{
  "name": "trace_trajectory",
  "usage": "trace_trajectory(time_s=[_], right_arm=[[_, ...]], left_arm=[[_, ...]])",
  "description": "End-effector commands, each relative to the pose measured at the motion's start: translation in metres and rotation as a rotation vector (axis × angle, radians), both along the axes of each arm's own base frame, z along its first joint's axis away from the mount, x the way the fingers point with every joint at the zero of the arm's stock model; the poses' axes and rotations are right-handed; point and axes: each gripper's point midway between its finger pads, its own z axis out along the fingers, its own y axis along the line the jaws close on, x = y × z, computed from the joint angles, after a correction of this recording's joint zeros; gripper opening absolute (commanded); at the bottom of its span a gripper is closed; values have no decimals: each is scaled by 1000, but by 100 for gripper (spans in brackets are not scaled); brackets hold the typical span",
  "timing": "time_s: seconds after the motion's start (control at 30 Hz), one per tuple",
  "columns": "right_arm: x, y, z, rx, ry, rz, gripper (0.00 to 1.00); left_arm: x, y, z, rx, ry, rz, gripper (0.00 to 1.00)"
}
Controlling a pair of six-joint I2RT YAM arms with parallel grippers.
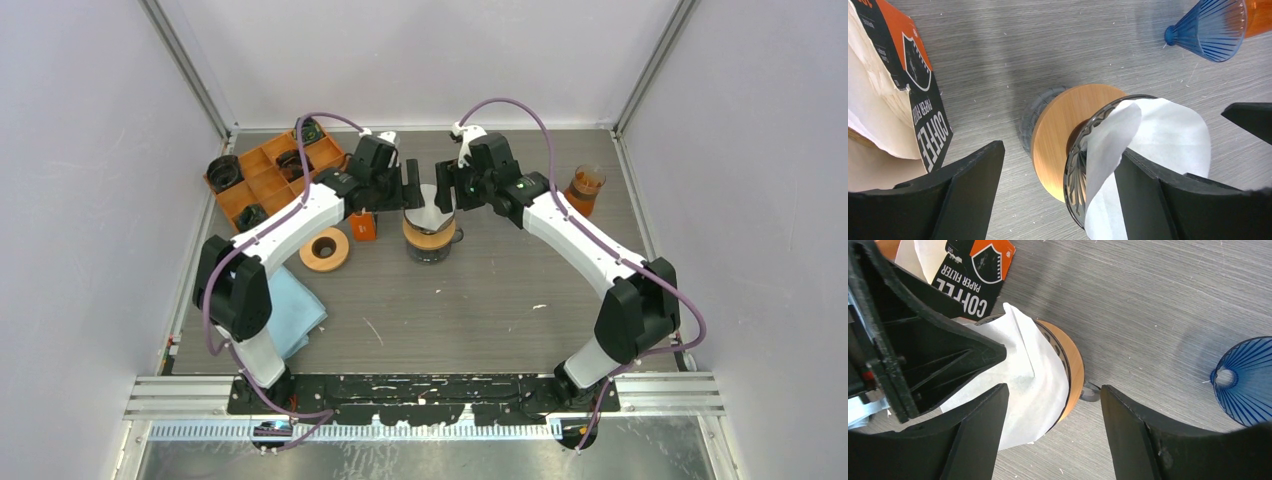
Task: Place the coffee filter in the dripper
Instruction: Adjust the coffee filter in the coffee dripper.
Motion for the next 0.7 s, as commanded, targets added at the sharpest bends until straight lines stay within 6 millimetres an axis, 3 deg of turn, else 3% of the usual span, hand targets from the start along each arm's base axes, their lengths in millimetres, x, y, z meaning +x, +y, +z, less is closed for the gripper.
trace_trajectory(time_s=[0.0,0.2,0.67], right_arm=[[2,-6,36,31,-94,-15,74],[3,-9,26,6,-69,-29,74],[12,-18,-30,-108,16,-68,75]], left_arm=[[3,-2,60,-86,-122,-8,82],[0,1,53,-70,-104,-6,83],[9,10,17,32,-55,26,82]])
